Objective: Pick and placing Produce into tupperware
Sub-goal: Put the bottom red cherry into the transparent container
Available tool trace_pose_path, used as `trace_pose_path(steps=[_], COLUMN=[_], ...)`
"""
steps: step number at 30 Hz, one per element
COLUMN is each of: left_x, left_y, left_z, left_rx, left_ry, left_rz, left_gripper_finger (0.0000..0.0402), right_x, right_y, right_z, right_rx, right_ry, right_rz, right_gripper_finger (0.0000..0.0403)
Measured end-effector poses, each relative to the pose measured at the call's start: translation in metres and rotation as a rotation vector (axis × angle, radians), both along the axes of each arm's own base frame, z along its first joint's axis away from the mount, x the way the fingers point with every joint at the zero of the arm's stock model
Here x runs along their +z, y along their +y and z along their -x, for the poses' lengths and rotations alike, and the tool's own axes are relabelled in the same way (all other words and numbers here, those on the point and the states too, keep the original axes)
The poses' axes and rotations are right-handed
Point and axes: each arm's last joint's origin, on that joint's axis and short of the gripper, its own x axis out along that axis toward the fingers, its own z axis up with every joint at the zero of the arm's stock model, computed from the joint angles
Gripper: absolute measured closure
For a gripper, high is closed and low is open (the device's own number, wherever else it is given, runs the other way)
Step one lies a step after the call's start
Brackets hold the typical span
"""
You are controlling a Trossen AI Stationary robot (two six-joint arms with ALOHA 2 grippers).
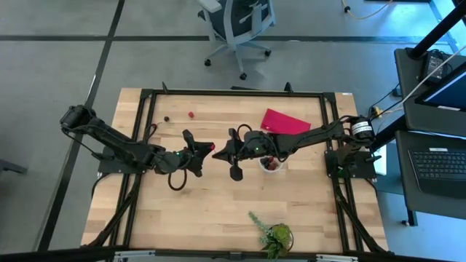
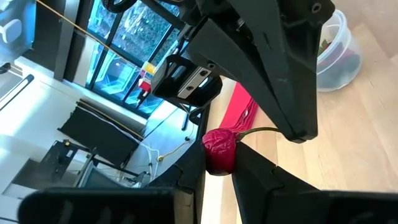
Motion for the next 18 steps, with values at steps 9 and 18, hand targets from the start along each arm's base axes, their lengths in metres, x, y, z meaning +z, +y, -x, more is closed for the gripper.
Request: trace_pose_path(steps=[9,18], left_x=[0.0,0.0], left_y=[-0.005,-0.017], left_z=[0.002,0.006], left_rx=[-0.032,-0.087], left_ry=[0.044,0.132], left_rz=[-0.075,-0.238], left_gripper_finger=[0.0341,0.0341], right_x=[-0.007,-0.007], right_y=[0.004,0.004], right_z=[0.002,0.002], right_rx=[0.059,0.083], right_ry=[0.06,0.05], right_rz=[0.165,0.239], right_gripper_finger=[0.04,0.0398])
